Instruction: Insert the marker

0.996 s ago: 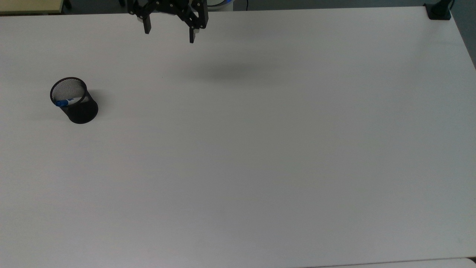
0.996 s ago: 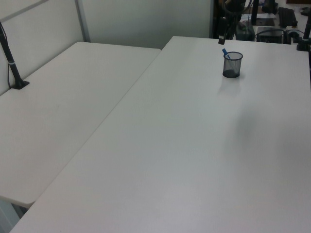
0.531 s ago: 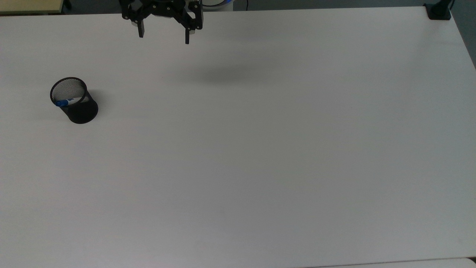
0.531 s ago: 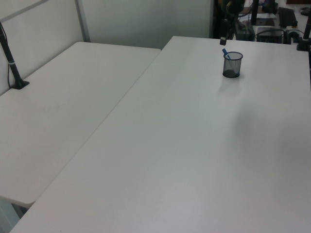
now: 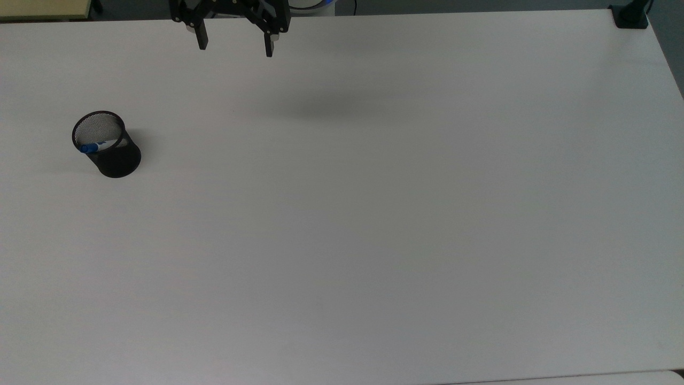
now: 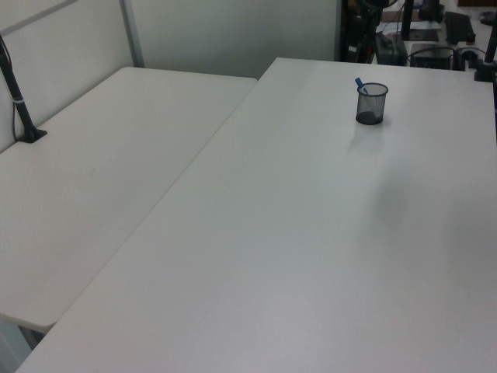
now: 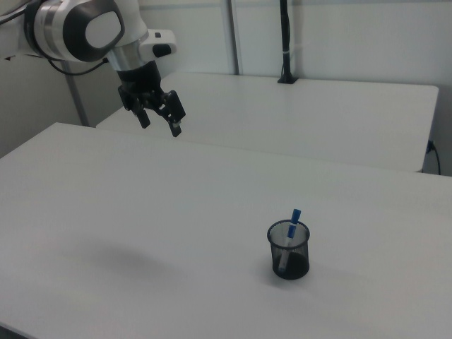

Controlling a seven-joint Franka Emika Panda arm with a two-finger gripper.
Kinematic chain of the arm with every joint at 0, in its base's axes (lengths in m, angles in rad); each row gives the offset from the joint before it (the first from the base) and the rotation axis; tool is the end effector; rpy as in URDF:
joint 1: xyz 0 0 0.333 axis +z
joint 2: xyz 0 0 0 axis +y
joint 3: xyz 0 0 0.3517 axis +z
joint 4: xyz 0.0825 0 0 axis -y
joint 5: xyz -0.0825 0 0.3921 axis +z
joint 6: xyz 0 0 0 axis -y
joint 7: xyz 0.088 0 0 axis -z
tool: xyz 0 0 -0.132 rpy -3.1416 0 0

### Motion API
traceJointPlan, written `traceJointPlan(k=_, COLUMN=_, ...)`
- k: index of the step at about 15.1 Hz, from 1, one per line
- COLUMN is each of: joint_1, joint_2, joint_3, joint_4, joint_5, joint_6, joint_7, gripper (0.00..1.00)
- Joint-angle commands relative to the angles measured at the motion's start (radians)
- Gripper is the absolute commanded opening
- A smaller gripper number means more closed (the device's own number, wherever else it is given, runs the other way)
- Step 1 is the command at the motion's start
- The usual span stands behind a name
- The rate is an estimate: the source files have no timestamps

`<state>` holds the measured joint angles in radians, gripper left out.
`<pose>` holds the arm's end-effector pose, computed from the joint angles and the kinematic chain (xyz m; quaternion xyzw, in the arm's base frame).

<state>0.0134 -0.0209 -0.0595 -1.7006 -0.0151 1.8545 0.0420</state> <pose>0.5828 -0.0288 0.6110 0.9953 -0.0424 0.0873 0.0070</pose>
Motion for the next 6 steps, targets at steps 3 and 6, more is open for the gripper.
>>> traceJointPlan(k=3, joint_1=-0.003, joint_2=-0.005, joint_3=0.000, joint_4=0.012, joint_5=0.029, joint_6=-0.024, joint_7=-0.021, gripper=1.00)
traceJointPlan(k=6, joint_1=-0.003, joint_2=-0.005, joint_3=0.001, joint_4=0.012, joint_5=0.029, joint_6=-0.024, joint_7=-0.022, gripper=1.00)
